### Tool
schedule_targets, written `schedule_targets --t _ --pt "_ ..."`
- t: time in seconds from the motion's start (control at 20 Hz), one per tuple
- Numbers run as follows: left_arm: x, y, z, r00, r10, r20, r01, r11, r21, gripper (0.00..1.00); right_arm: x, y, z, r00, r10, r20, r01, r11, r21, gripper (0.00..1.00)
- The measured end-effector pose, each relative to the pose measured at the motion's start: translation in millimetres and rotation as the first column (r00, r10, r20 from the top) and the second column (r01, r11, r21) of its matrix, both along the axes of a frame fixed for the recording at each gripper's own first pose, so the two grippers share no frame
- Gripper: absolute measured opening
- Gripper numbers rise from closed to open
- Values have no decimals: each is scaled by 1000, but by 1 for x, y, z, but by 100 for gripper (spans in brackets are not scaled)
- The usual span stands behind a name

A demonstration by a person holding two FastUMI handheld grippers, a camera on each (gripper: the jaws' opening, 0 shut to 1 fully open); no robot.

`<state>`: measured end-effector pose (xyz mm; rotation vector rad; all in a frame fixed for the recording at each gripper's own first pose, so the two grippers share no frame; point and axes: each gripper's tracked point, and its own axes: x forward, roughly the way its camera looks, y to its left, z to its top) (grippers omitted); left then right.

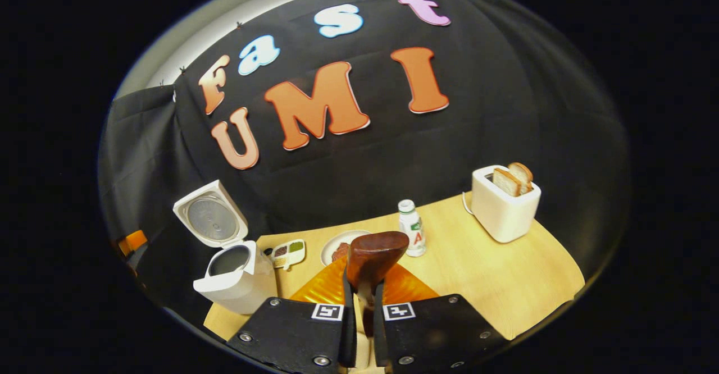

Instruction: Close the left gripper, press the button to open the rice cooker; take a wooden spoon from the chopstick holder with the right hand, scoop a spoonful of rice and pour it into the rice cooker, then put the wooden spoon back into the chopstick holder.

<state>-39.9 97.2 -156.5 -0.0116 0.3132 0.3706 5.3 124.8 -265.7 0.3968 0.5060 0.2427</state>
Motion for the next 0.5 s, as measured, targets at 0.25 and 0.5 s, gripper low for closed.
schedule_targets --t 0.25,0.5 --pt "12 -21 10 999 -33 1 33 999 22 100 -19 -34 -29 997 -59 -55 60 998 15 12" --pt "21 -33 16 999 -43 -2 43 999 28 100 -42 -42 -65 991 -69 -113 75 996 45 12"
